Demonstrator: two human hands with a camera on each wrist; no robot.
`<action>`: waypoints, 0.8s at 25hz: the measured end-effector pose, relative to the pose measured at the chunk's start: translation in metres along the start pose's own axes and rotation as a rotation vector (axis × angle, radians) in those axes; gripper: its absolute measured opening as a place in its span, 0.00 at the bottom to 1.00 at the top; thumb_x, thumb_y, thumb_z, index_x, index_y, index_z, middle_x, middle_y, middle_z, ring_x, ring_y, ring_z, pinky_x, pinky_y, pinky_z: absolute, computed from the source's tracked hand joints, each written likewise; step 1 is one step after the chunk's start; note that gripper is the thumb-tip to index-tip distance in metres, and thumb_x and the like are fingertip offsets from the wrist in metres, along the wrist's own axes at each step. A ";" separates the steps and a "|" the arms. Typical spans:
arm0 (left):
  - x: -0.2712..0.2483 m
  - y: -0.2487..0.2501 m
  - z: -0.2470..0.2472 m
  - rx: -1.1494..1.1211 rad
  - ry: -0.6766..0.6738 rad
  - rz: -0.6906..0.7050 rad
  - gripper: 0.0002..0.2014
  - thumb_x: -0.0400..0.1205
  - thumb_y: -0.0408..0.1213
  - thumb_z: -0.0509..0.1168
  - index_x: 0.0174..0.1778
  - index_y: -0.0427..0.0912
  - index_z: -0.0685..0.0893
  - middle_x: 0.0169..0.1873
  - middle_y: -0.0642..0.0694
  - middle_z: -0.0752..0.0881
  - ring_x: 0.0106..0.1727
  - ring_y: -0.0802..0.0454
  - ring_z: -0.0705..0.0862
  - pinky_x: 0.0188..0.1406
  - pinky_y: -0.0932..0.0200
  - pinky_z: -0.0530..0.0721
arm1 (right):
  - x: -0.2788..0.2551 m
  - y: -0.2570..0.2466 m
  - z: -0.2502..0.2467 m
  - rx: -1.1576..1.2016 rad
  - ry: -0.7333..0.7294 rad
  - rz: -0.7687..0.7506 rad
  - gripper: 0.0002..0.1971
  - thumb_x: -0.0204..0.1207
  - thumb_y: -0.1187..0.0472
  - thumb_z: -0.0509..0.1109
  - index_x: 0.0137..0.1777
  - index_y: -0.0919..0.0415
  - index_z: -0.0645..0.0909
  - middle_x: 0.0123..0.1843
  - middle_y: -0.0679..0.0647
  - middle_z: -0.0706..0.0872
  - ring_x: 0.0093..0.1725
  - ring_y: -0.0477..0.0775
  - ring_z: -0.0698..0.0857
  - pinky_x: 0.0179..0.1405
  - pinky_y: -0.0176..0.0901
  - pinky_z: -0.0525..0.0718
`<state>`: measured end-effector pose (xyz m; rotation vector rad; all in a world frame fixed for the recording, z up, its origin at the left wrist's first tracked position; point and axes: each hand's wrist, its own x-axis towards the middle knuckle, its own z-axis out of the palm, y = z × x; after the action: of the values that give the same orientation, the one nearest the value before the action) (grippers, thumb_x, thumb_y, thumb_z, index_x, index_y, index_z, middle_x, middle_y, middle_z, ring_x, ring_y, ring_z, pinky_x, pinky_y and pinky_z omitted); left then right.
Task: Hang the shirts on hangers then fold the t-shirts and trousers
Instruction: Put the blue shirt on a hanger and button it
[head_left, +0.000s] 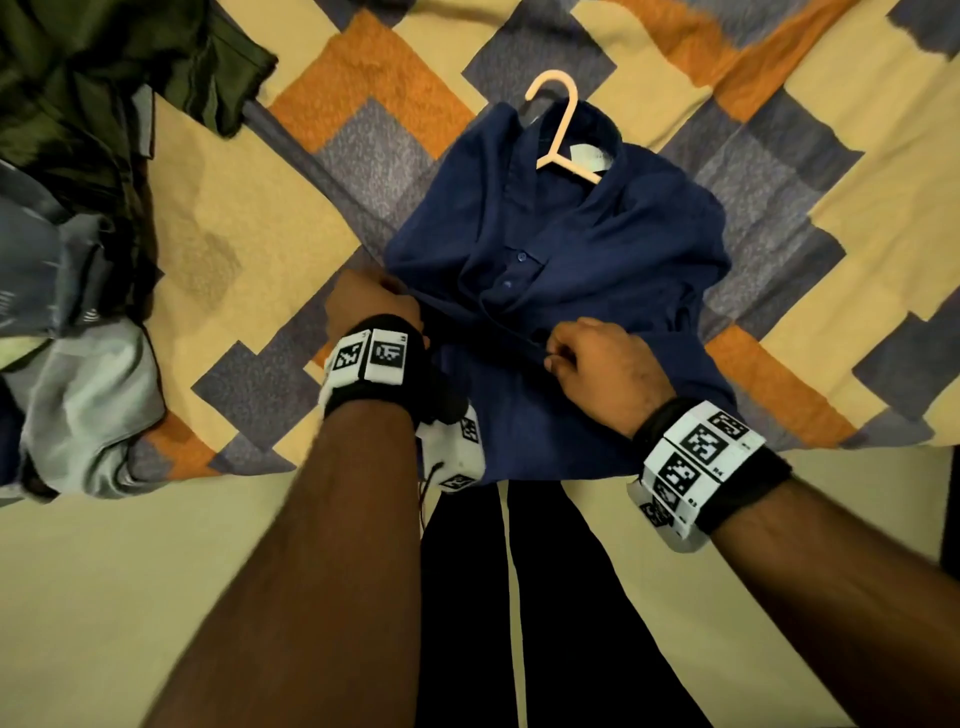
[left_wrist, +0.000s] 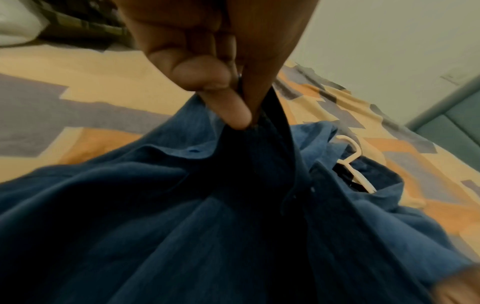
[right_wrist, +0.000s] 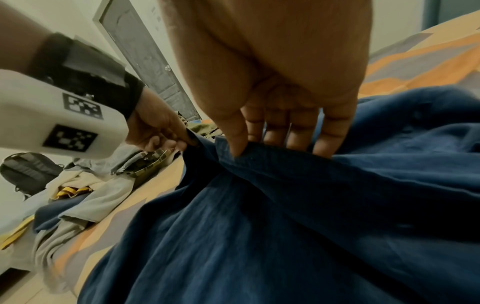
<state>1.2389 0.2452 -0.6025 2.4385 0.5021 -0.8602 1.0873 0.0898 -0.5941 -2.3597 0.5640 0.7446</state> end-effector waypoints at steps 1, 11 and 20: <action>-0.004 -0.002 0.003 0.001 -0.015 0.018 0.07 0.73 0.30 0.65 0.44 0.43 0.86 0.43 0.36 0.89 0.39 0.37 0.89 0.42 0.44 0.90 | -0.002 -0.001 -0.003 -0.050 -0.022 0.044 0.07 0.81 0.54 0.64 0.53 0.55 0.80 0.54 0.55 0.85 0.56 0.61 0.83 0.49 0.49 0.74; -0.070 -0.036 -0.002 0.143 -0.091 0.874 0.16 0.67 0.27 0.71 0.51 0.36 0.89 0.40 0.38 0.87 0.40 0.46 0.87 0.40 0.59 0.83 | -0.035 -0.007 -0.018 1.120 -0.100 0.174 0.07 0.74 0.68 0.73 0.37 0.60 0.80 0.30 0.52 0.76 0.31 0.43 0.73 0.32 0.33 0.73; -0.123 -0.031 -0.019 -0.556 -0.402 0.354 0.18 0.71 0.18 0.72 0.44 0.50 0.87 0.35 0.60 0.89 0.41 0.65 0.87 0.43 0.72 0.82 | -0.055 -0.039 -0.034 1.185 -0.014 0.147 0.09 0.69 0.74 0.76 0.38 0.59 0.83 0.27 0.44 0.80 0.29 0.39 0.78 0.32 0.29 0.78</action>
<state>1.1427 0.2600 -0.5193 1.7203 0.1236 -0.8816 1.0798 0.1077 -0.5208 -1.2183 0.8633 0.3088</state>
